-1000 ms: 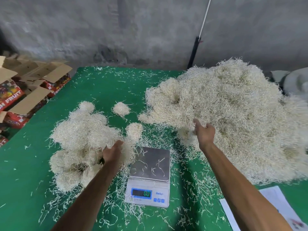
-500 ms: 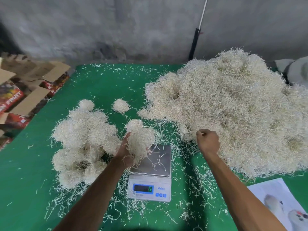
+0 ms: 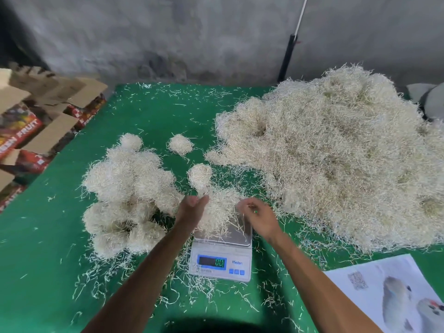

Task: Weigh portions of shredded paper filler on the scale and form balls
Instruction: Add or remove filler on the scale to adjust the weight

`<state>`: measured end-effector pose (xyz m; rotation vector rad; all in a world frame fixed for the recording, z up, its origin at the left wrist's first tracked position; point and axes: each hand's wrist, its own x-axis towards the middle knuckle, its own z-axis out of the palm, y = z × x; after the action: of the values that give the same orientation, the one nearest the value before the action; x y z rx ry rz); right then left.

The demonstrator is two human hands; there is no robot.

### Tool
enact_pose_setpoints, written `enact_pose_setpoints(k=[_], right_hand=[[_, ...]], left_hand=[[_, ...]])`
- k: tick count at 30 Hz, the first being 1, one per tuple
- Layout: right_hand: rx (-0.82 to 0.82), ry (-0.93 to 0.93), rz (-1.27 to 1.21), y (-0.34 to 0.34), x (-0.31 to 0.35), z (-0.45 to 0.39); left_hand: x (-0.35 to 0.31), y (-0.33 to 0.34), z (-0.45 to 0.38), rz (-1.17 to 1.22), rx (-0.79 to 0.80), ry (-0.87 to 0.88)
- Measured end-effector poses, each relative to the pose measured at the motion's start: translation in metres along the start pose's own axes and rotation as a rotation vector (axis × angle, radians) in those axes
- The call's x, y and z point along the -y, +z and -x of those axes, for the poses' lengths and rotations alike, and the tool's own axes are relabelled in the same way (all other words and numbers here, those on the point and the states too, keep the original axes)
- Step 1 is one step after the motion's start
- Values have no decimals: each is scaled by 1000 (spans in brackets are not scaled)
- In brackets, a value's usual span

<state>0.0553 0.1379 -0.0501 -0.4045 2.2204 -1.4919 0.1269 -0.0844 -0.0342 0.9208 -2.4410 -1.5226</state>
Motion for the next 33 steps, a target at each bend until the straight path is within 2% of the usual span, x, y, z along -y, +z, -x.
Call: enact_pose_setpoints(k=[3,6,9,16,25,33], right_hand=[[-134,11,4,4,-1,0],[-219,3,136,3,-2,-1],[-233,-48,247,3,-1,2],[-212,-32,219,1,1,5],[-197,16,188,3,1,13],[-200,38,135,7,1,24]], left_hand=[[6,-6,6,-15,-14,-18],[11,-11,12,22,-58,-32],[13,-13,15,51,-93,-9],[12,-17,24,83,-183,153],[11,-23,34,161,-201,72],[15,-23,37,172,-184,84]])
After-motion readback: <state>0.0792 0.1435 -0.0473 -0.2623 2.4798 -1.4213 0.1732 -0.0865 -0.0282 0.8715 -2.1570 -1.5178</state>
